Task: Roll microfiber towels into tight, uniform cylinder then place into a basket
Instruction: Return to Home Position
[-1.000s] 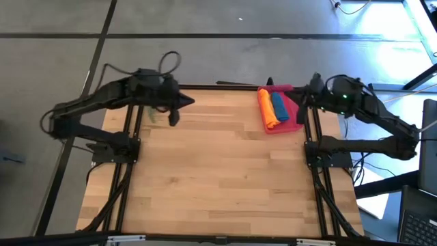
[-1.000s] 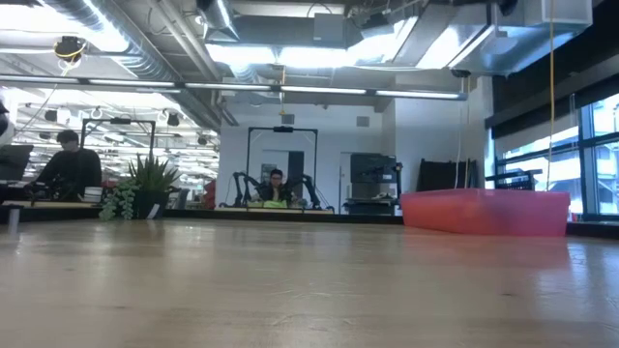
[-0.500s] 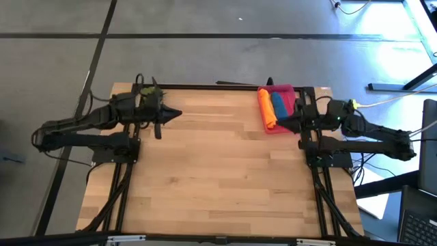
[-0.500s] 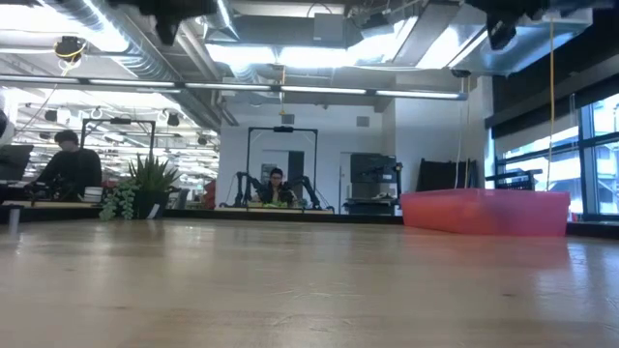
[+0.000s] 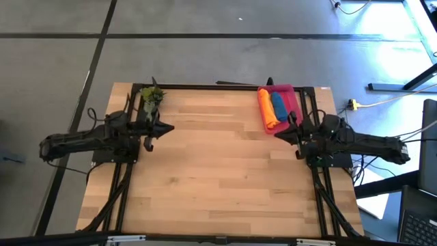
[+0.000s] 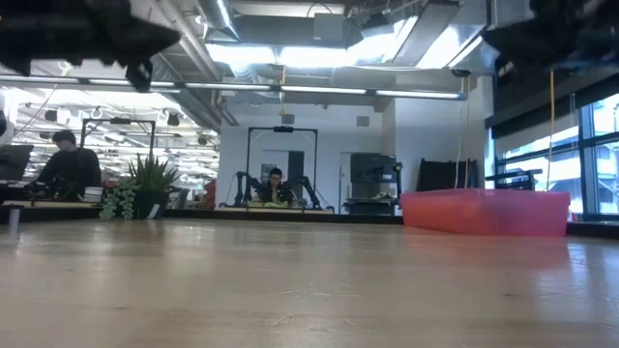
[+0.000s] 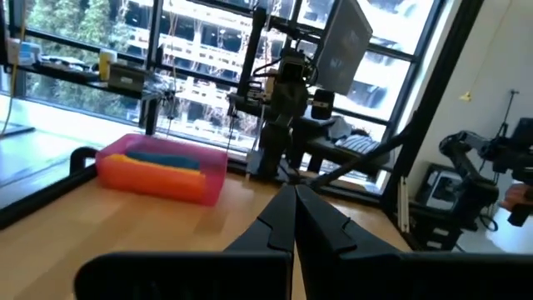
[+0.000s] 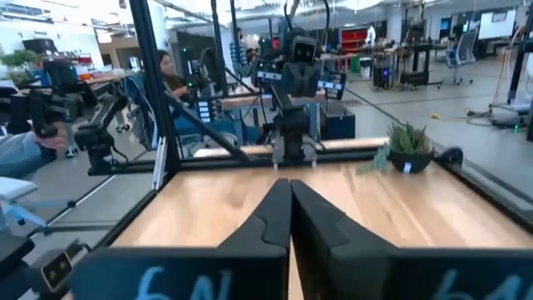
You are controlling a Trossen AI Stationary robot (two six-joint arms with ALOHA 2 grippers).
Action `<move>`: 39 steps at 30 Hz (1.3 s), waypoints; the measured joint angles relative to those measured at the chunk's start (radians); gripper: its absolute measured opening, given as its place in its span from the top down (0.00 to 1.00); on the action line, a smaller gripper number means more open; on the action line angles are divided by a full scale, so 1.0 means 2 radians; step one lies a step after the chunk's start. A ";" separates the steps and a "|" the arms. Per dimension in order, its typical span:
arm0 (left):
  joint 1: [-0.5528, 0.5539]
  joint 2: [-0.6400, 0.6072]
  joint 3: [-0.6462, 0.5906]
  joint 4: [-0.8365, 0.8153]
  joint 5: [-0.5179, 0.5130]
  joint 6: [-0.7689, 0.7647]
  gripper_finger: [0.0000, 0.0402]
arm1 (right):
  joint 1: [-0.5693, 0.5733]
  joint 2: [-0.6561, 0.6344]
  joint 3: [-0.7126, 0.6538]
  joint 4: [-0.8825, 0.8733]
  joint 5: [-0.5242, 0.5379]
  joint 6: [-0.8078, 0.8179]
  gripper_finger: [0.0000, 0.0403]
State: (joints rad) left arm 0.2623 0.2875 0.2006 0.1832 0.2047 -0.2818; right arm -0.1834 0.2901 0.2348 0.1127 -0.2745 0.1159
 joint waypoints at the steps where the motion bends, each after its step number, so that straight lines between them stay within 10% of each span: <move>1: 0.000 -0.011 -0.011 0.000 0.000 0.001 1.00 | 0.000 -0.006 -0.013 0.002 0.000 0.000 0.99; 10: 0.000 -0.083 -0.097 -0.015 -0.001 0.037 1.00 | 0.000 -0.040 -0.115 0.083 0.000 -0.011 0.98; 39: 0.000 -0.091 -0.096 -0.046 -0.017 0.081 1.00 | 0.000 -0.042 -0.113 0.068 0.054 0.056 0.93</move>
State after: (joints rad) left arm 0.2623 0.1059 0.0078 0.0906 0.1699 -0.1207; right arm -0.1841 0.2070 0.0086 0.2493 -0.1669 0.2283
